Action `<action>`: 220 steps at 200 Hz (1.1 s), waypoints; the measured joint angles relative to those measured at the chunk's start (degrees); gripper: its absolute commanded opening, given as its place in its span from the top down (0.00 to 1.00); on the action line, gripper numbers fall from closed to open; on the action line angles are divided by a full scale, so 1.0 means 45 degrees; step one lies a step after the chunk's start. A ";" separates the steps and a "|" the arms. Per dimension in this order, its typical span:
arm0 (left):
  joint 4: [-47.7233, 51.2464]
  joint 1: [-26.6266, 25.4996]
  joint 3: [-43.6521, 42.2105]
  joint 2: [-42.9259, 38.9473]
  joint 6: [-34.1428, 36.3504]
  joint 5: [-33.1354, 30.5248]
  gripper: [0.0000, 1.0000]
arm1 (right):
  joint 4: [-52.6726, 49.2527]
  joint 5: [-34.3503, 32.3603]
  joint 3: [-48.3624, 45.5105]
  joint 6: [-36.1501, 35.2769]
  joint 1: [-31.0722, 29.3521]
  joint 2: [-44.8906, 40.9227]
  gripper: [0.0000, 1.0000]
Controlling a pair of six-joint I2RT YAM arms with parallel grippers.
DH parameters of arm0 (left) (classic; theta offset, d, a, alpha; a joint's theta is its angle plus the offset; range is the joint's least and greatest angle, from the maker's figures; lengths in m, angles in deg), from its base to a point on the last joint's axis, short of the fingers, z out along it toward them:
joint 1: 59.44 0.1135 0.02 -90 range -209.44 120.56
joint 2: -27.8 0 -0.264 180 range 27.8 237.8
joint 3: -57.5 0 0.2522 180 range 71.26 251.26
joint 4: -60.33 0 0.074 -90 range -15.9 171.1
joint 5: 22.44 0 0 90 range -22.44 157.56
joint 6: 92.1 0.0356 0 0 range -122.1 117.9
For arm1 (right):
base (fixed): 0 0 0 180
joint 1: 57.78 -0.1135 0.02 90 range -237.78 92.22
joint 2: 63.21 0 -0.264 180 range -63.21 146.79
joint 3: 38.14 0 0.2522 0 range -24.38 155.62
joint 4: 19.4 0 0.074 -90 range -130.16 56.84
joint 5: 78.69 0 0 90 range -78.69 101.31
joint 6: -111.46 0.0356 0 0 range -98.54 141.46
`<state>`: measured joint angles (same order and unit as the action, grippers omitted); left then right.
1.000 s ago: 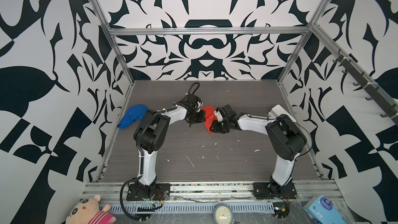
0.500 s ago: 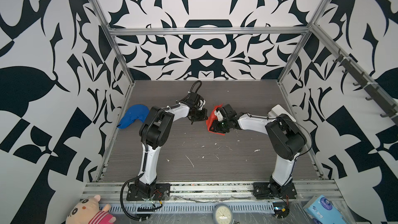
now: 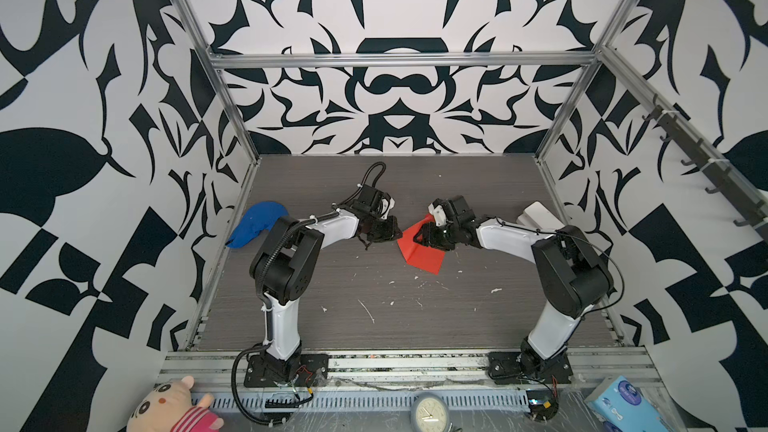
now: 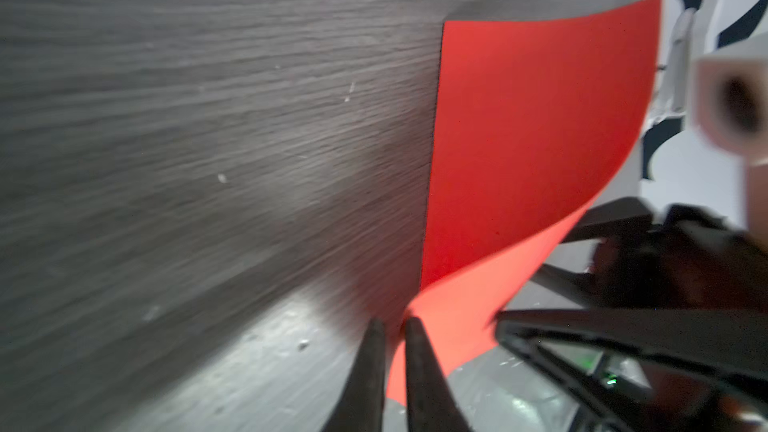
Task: Fold a paper plane with a square sheet of paper (pick it up from the middle)
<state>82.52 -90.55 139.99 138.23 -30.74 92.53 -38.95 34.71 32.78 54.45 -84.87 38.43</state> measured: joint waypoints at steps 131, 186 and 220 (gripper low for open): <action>-0.0821 0.0049 0.4221 0.2399 -0.1156 0.0675 0.55 | 0.2215 -0.0461 -0.4449 0.0850 0.0937 -0.4235 0.40; 0.0087 -0.1064 0.6853 0.4799 -0.1302 0.1418 0.71 | 0.1792 -0.2050 -0.4906 0.2157 0.1647 -0.6101 0.43; 0.0903 -0.1549 0.7757 0.5615 -0.1345 0.1676 0.78 | 0.1277 -0.2234 -0.4663 0.2336 0.1841 -0.5877 0.44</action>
<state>86.59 -97.52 174.90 163.50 -36.80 100.07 -33.20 24.65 11.80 64.97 -76.59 11.99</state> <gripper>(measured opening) 0.243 0.560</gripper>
